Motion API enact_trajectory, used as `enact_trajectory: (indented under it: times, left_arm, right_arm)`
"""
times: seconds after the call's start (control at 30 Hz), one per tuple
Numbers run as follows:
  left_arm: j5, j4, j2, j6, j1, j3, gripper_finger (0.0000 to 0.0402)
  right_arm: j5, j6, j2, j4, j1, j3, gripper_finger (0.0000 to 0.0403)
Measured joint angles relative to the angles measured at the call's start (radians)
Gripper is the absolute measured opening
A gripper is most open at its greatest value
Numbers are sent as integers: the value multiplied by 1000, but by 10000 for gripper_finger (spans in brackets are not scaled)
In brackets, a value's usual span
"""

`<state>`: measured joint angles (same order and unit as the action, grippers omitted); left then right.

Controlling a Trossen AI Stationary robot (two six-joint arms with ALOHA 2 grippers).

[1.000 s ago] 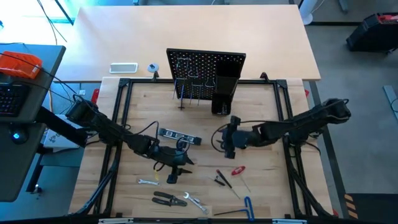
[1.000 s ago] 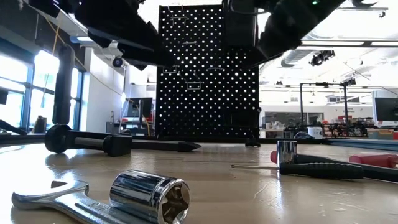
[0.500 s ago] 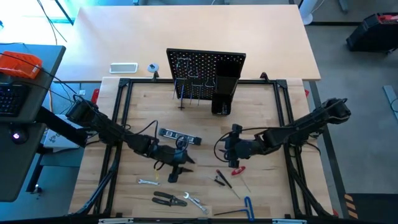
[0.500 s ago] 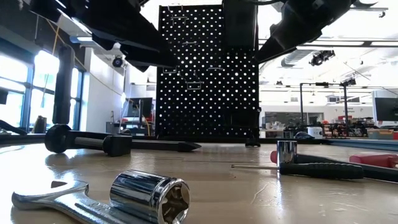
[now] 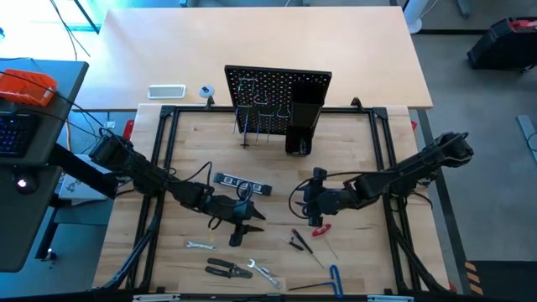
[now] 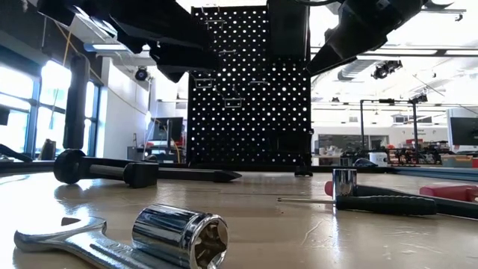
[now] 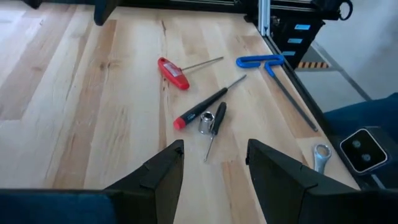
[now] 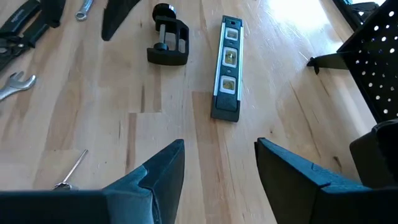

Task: Hang tools onto peg board
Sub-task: Put the top socket into the bottom peg board bin

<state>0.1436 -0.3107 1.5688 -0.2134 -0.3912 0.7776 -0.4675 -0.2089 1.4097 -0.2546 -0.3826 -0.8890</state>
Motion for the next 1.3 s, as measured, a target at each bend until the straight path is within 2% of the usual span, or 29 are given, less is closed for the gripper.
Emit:
enact_trajectory:
  times: [0.47,1.0,1.3]
  left_arm:
    - [-15,-281,217,-72,-57,0,170]
    - [-14,-303,216,-100,-59,0,170]
    - [34,-325,217,-110,-84,0,170]
  right_arm:
    - [6,7,0,2,-53,0,193]
    - [6,7,0,3,-52,0,193]
    - [7,0,0,3,-52,0,193]
